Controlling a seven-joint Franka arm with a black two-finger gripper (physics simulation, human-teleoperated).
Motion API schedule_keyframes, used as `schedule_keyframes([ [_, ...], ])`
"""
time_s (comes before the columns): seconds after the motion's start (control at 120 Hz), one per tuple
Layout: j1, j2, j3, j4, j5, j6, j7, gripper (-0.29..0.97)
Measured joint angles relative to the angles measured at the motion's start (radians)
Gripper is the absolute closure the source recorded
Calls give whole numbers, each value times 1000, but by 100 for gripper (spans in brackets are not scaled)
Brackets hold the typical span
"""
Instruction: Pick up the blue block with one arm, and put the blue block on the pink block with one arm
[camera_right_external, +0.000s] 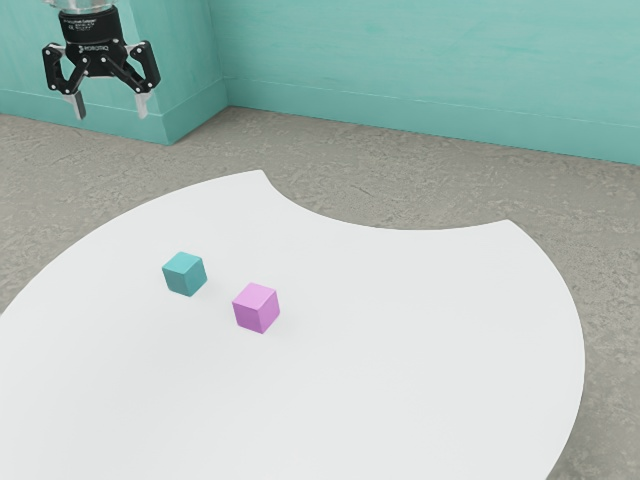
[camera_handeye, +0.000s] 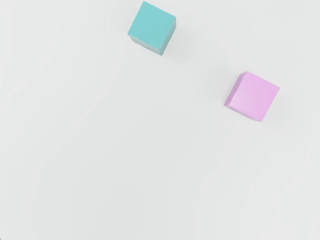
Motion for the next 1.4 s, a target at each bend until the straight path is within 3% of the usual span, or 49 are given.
schedule_keyframes([
  [0.267, 0, 0, 1, 6, -3, 0, -1, 0],
  [0.367, 9, -50, -13, 150, -6, -11, -10, 0],
  [0.467, 34, -81, -74, 189, -9, -21, -16, 0],
  [0.783, -90, -66, -93, 163, -15, -28, -30, 0],
  [0.883, -61, -117, -99, 24, -18, -14, -33, 0],
  [1.042, -4, -418, -103, -493, -30, 137, -37, 0],
  [1.158, -2, -528, -84, -827, -110, 261, -41, 0],
  [1.25, -1, -550, -61, -939, -126, 328, -51, 0],
  [1.4, 0, -397, -56, -986, 12, 549, 5, 0],
])
